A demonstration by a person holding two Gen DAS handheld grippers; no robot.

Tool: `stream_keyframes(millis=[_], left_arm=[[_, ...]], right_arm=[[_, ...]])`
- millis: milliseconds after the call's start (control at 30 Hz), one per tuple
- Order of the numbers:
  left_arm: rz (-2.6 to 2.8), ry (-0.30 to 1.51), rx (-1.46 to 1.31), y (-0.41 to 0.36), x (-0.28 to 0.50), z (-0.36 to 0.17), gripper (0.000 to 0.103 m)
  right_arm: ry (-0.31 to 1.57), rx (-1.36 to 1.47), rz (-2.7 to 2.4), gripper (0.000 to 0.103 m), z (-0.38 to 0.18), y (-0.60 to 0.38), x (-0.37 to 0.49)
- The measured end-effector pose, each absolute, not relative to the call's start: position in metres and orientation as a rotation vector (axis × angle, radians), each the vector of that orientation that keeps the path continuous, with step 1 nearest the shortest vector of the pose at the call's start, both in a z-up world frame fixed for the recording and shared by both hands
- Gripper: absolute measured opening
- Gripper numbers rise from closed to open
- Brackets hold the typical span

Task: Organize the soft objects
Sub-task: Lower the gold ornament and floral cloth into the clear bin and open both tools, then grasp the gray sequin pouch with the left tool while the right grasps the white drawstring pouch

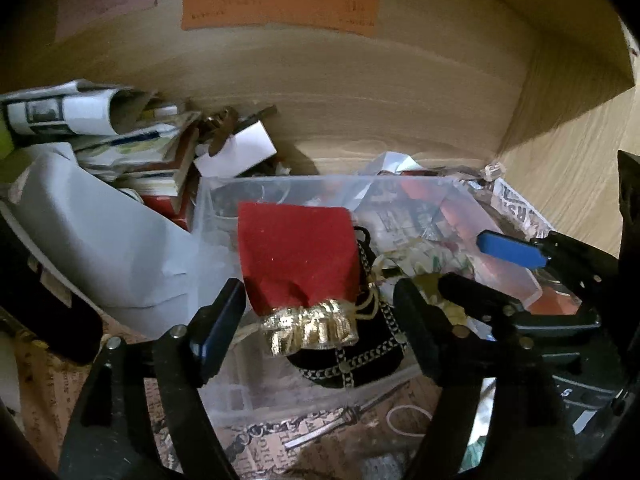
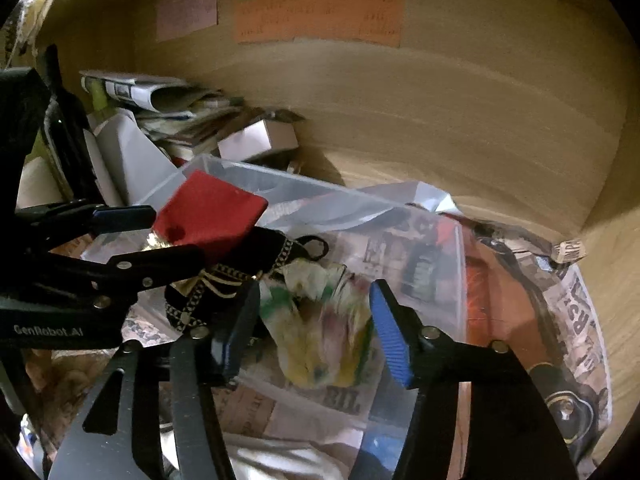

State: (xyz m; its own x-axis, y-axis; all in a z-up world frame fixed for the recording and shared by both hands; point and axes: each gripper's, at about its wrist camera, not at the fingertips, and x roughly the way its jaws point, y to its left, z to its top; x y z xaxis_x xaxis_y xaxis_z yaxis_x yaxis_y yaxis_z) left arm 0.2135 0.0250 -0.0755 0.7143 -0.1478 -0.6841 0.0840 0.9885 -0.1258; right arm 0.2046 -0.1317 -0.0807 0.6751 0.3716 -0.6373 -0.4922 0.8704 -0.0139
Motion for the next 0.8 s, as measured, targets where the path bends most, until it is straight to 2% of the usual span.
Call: stream_keyframes(millis=[367, 600, 800], left_arm=[[-0.137, 0.653, -0.056, 0.025, 0.161, -0.044, 0.09], [-0.161, 0.663, -0.046, 0.018, 0.133, -0.049, 0.091], [-0.178, 0.695, -0.033, 0.009, 0.119, -0.067, 0.091]], right_arm=[[0.532, -0.151, 0.485, 0.069, -0.046, -0.155, 0.156], [0.506, -0.136, 0.488, 0.071, -0.048, -0.166, 0.129], [0.557, -0.118, 0.496, 0.071, -0.07, -0.175, 0.112]])
